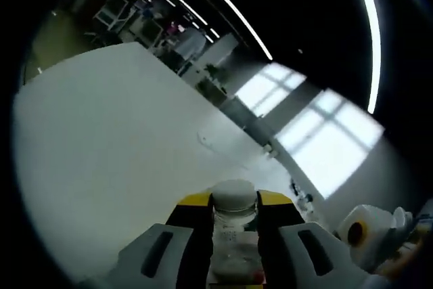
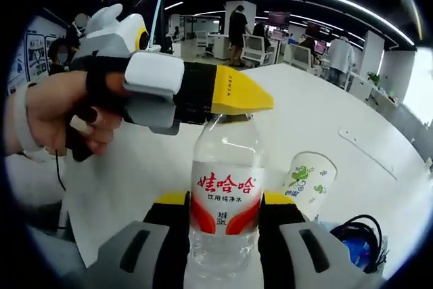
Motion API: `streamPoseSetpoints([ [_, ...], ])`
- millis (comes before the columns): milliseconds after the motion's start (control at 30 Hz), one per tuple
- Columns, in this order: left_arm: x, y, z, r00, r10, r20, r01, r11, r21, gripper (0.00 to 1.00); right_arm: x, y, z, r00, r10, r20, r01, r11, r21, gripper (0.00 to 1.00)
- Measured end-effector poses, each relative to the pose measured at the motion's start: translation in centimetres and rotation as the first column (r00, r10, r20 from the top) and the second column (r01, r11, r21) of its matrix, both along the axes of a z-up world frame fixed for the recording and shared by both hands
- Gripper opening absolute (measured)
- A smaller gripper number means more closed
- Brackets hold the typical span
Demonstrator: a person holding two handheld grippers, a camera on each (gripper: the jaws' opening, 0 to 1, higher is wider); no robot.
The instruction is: Arrange the tabletop items into an orderly group along one side of the table until the central work area is clear of visible clutter.
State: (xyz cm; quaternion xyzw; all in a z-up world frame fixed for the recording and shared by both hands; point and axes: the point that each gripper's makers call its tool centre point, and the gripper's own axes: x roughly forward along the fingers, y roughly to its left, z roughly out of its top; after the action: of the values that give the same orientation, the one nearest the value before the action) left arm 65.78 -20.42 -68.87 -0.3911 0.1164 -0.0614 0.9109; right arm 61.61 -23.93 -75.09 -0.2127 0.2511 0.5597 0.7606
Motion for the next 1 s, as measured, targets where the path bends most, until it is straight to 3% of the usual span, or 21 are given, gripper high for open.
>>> streamPoseSetpoints([
  [267, 0.2, -0.5, 2.5, 0.996, -0.068, 0.066, 0.057, 0.986, 0.155, 0.19, 0.7, 0.7, 1.0, 0.999, -0.046, 0.018, 0.045, 0.997, 0.057, 0.34],
  [333, 0.2, -0.5, 3.0, 0.992, -0.090, 0.092, 0.067, 0.972, 0.223, 0.19, 0.8, 0.9, 1.4, 0.998, -0.055, 0.031, 0.053, 0.996, 0.077, 0.34],
  [467, 0.0, -0.8, 3.7, 0.987, -0.117, 0.112, 0.082, 0.956, 0.282, 0.19, 1.0, 1.2, 1.7, 0.996, -0.078, 0.042, 0.073, 0.992, 0.103, 0.34],
  [667, -0.4, -1.8, 4.6, 0.969, -0.183, 0.166, 0.092, 0.891, 0.444, 0.19, 1.2, 1.6, 1.8, 0.991, -0.121, 0.066, 0.110, 0.982, 0.153, 0.34],
  [767, -0.7, -2.2, 4.9, 0.962, -0.209, 0.177, 0.100, 0.870, 0.483, 0.19, 1.3, 1.5, 2.0, 0.986, -0.138, 0.091, 0.121, 0.978, 0.172, 0.34],
  [933, -1.1, -2.9, 5.2, 0.946, -0.255, 0.199, 0.098, 0.813, 0.574, 0.19, 1.5, 1.6, 1.9, 0.985, -0.154, 0.077, 0.138, 0.973, 0.183, 0.34],
  [1000, -1.2, -3.2, 5.2, 0.944, -0.261, 0.202, 0.097, 0.805, 0.586, 0.19, 1.6, 1.6, 2.0, 0.984, -0.166, 0.070, 0.150, 0.970, 0.189, 0.34],
])
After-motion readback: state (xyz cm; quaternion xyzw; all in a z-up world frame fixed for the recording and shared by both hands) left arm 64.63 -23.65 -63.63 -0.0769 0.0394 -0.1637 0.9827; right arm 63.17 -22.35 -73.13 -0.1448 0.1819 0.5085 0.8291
